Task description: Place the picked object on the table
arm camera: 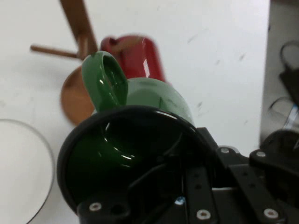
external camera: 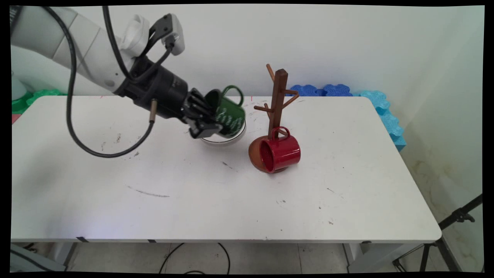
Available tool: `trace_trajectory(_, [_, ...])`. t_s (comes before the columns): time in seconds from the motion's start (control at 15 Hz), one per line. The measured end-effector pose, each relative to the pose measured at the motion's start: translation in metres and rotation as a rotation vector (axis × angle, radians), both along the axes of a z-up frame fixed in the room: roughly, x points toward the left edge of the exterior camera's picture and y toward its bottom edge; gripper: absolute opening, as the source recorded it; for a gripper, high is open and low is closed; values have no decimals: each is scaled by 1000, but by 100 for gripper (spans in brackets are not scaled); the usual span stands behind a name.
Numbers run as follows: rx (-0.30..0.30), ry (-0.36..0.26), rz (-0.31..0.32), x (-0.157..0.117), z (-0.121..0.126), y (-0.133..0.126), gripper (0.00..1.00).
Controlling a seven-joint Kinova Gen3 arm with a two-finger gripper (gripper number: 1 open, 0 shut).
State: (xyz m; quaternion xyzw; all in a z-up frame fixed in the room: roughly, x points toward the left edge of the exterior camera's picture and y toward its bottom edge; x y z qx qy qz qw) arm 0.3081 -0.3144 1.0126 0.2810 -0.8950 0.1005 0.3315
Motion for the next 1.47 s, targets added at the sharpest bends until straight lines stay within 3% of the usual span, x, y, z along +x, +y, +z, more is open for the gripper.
trace_trajectory(0.53, [45,-210,-46,7,-13,-5,0])
trace_trajectory(1.13, [73,-375,-99,11,-49,-29,0])
trace_trajectory(1.47, [99,-429,-128,9,-71,-42,0])
